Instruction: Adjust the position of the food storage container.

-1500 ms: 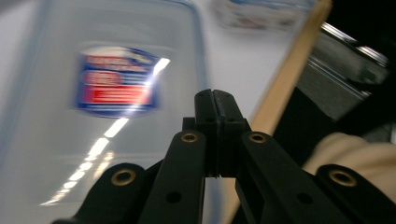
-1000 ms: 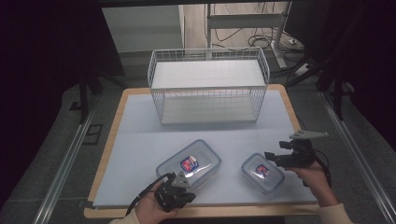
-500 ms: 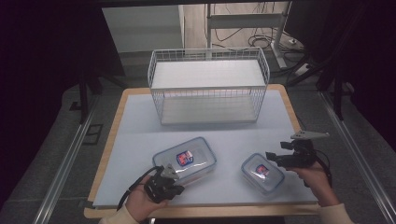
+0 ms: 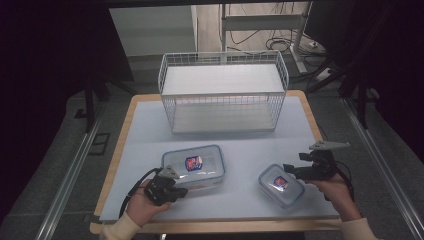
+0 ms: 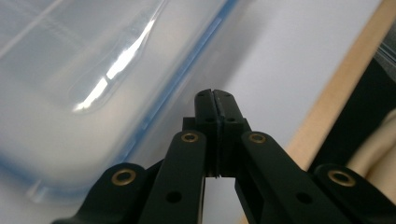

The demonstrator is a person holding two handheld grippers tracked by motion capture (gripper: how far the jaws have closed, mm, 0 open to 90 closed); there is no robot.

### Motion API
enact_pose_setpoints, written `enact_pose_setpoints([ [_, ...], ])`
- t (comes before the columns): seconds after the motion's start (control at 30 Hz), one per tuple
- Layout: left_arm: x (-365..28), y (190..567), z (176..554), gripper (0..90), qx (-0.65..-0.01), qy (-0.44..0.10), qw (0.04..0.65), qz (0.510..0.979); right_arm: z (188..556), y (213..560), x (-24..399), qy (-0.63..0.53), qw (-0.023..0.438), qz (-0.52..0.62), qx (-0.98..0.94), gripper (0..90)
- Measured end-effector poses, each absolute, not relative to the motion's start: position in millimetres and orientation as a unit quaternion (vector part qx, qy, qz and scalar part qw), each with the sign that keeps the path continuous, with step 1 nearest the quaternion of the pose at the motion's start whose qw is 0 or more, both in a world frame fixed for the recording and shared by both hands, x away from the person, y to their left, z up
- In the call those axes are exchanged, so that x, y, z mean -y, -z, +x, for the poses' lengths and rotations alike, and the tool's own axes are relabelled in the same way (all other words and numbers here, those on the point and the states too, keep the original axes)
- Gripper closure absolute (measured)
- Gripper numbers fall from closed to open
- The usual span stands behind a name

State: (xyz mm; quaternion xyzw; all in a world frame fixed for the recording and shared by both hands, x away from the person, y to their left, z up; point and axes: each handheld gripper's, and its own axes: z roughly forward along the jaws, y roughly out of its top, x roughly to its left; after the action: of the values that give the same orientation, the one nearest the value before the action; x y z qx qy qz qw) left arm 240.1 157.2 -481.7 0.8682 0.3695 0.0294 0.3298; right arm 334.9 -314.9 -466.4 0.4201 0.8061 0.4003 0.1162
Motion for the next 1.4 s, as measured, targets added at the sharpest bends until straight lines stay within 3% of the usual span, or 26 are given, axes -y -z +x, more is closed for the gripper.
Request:
enact_pose_setpoints([
  [0.1,-168.3,470.3,233.3,90.0,-0.378,-0.045,0.339,0.86,334.0,465.4,316.1,-0.404,0.117,0.421,-0.804,15.4],
  [0.2,-203.9,466.3,238.0,90.0,-0.428,-0.066,0.343,0.833,333.3,464.2,317.2,-0.407,0.119,0.422,-0.801,15.5],
  [0.43,-244.4,493.4,260.9,90.0,-0.501,-0.065,0.32,0.802,333.5,464.0,317.4,-0.405,0.121,0.425,-0.801,15.6],
  [0.77,-226.0,511.2,280.0,90.0,-0.495,-0.013,0.325,0.806,333.3,463.8,317.4,-0.403,0.121,0.424,-0.801,15.6],
  [1.4,-190.1,514.9,314.4,90.0,-0.488,-0.022,0.321,0.811,333.9,464.6,315.2,-0.399,0.113,0.424,-0.805,15.6],
])
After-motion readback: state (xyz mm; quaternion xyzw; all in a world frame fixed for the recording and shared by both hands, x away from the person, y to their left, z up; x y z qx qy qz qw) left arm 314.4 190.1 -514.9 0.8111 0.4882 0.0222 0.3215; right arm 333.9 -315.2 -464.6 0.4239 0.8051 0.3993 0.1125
